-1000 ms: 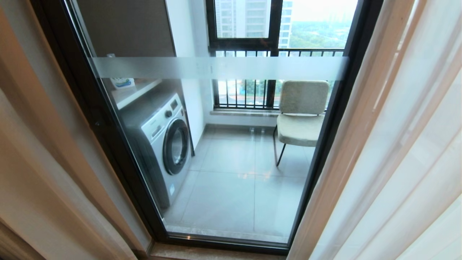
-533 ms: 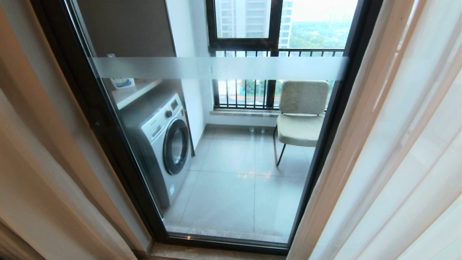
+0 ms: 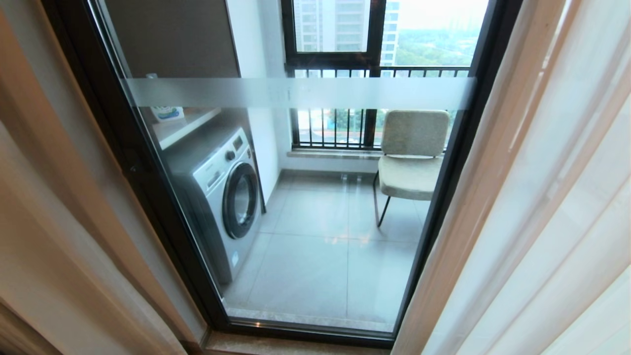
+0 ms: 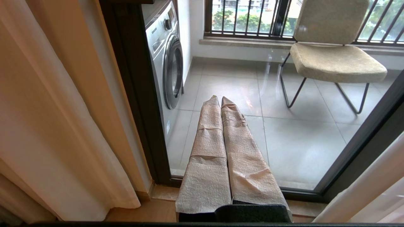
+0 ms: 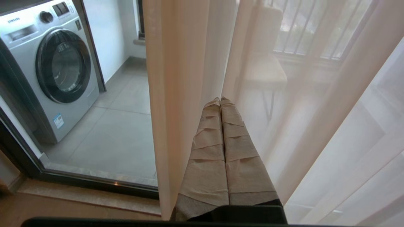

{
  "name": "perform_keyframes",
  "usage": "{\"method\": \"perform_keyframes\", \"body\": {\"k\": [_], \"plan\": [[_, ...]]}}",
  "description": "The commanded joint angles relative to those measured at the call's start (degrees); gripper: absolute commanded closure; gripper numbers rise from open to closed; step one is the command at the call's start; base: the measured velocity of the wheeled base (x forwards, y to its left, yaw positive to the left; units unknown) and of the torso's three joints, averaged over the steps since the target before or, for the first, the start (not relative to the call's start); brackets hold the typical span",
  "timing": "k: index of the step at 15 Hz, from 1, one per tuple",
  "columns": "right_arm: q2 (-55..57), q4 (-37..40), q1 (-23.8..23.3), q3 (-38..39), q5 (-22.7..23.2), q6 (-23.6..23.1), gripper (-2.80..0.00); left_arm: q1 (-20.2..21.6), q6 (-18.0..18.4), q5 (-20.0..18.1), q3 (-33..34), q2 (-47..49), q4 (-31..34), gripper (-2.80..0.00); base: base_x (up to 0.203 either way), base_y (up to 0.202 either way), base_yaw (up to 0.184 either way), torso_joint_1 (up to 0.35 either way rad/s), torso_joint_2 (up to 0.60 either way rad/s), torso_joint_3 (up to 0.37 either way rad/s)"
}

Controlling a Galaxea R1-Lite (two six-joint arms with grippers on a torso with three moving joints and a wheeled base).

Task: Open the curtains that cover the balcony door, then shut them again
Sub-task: Pull the inner curtains open on both sides

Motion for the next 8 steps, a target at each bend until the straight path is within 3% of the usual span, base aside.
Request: {"method": "perform_keyframes", "body": {"k": [1, 5, 8], "plan": [[4.88, -3.39, 0.07, -1.14, 1.83, 0.06, 0.00, 0.00, -0.03, 0.02, 0.00, -0.07, 0.00, 0.00, 0.000, 0.000, 0.000, 0.000, 0.00, 0.000], [17.99, -11.04, 1.37, -8.39, 7.47, 0.18, 0.00, 0.00, -0.03, 0.03, 0.00, -0.07, 0.00, 0.00, 0.000, 0.000, 0.000, 0.000, 0.00, 0.000], [26.31, -12.08, 1.45, -16.63, 12.57, 0.29, 0.00, 0.00, -0.03, 0.03, 0.00, -0.07, 0.00, 0.00, 0.000, 0.000, 0.000, 0.000, 0.00, 0.000]]}}
